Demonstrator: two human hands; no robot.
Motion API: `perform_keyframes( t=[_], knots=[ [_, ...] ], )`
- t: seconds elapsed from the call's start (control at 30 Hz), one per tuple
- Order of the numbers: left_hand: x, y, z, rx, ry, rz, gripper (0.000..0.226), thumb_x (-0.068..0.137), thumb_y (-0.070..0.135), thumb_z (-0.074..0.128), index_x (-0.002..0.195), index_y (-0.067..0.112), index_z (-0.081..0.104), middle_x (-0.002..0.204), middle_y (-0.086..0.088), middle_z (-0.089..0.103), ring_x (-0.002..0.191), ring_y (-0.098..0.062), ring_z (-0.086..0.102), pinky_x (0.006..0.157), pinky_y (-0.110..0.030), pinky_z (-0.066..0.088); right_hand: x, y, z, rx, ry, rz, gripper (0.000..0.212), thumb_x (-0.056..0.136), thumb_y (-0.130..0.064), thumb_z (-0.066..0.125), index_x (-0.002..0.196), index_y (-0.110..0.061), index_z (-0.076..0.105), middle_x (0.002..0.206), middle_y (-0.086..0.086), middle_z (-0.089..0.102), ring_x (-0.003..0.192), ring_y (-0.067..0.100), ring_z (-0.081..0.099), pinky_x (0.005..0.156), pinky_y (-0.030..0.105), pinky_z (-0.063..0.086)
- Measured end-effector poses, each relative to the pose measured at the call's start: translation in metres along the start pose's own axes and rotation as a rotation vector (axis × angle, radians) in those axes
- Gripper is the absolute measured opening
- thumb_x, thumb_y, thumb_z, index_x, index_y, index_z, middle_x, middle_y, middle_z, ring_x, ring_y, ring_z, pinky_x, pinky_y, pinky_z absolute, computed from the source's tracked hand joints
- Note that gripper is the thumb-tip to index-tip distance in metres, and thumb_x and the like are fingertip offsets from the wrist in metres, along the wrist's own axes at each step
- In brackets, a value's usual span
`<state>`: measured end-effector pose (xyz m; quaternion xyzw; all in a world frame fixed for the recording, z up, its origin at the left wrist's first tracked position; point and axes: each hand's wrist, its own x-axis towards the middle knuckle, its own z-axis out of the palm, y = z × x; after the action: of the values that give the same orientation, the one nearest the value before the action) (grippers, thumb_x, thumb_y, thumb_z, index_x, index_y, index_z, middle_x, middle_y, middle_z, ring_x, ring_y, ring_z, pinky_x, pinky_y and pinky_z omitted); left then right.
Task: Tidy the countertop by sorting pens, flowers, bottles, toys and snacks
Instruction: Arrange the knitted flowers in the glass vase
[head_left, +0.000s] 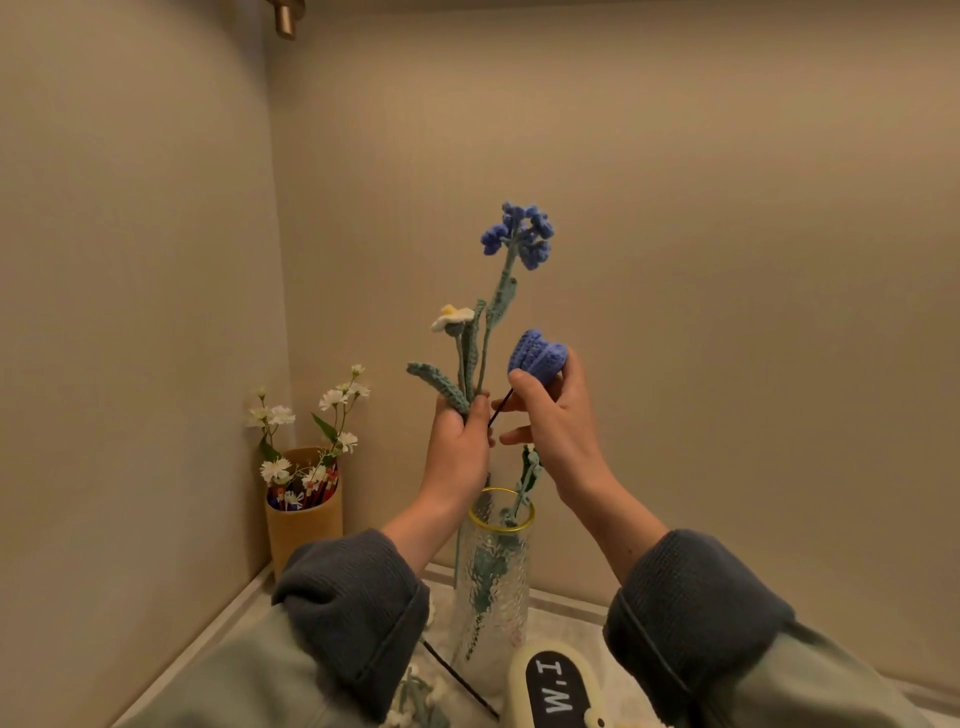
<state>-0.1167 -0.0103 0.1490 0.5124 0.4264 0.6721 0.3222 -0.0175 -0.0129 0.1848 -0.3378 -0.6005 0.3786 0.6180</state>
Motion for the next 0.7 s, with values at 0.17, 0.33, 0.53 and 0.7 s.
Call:
perform_keyframes(
  t=[0.17, 0.33, 0.53, 0.7],
  knots=[
    [-0.006, 0.001, 0.000, 0.037, -0.037, 0.012, 0.033, 0.102, 0.032, 0.037, 0.125, 0.012, 0.050, 0.107, 0.010, 0.061, 0.104, -0.002, 0.056, 0.075, 0.000, 0.039, 0.001, 0.001, -0.001, 0.017, -0.006, -0.026, 0.026, 0.096, -0.011, 0.054, 0.121, -0.014, 0.045, 0.091, 0.004, 0.054, 0.075, 0.021, 0.067, 0.048, 0.030, 0.054],
    [-0.012, -0.005, -0.002, 0.016, -0.067, -0.033, 0.041, 0.100, 0.041, 0.038, 0.102, 0.006, 0.058, 0.090, -0.021, 0.063, 0.086, -0.044, 0.055, 0.076, -0.048, 0.047, 0.007, 0.002, -0.001, -0.009, 0.076, -0.095, 0.035, 0.096, -0.009, 0.052, 0.128, -0.019, 0.042, 0.090, 0.005, 0.052, 0.065, 0.018, 0.058, 0.048, 0.030, 0.053],
    [-0.007, -0.007, -0.011, -0.022, 0.064, -0.083, 0.023, 0.101, 0.034, 0.039, 0.087, 0.019, 0.048, 0.061, -0.005, 0.044, 0.053, -0.020, 0.041, 0.054, -0.034, 0.037, 0.006, 0.017, -0.006, -0.078, 0.077, -0.095, 0.037, 0.089, 0.001, 0.053, 0.117, -0.022, 0.045, 0.086, 0.006, 0.052, 0.067, 0.021, 0.054, 0.053, 0.025, 0.045],
    [0.002, -0.018, -0.025, -0.021, 0.141, -0.083, 0.019, 0.098, 0.043, 0.037, 0.098, 0.029, 0.050, 0.097, -0.028, 0.052, 0.085, -0.048, 0.052, 0.082, -0.062, 0.047, 0.006, 0.015, -0.007, -0.079, 0.109, -0.132, 0.040, 0.086, 0.009, 0.050, 0.109, -0.024, 0.046, 0.084, 0.006, 0.050, 0.065, 0.022, 0.054, 0.053, 0.029, 0.045]
  ],
)
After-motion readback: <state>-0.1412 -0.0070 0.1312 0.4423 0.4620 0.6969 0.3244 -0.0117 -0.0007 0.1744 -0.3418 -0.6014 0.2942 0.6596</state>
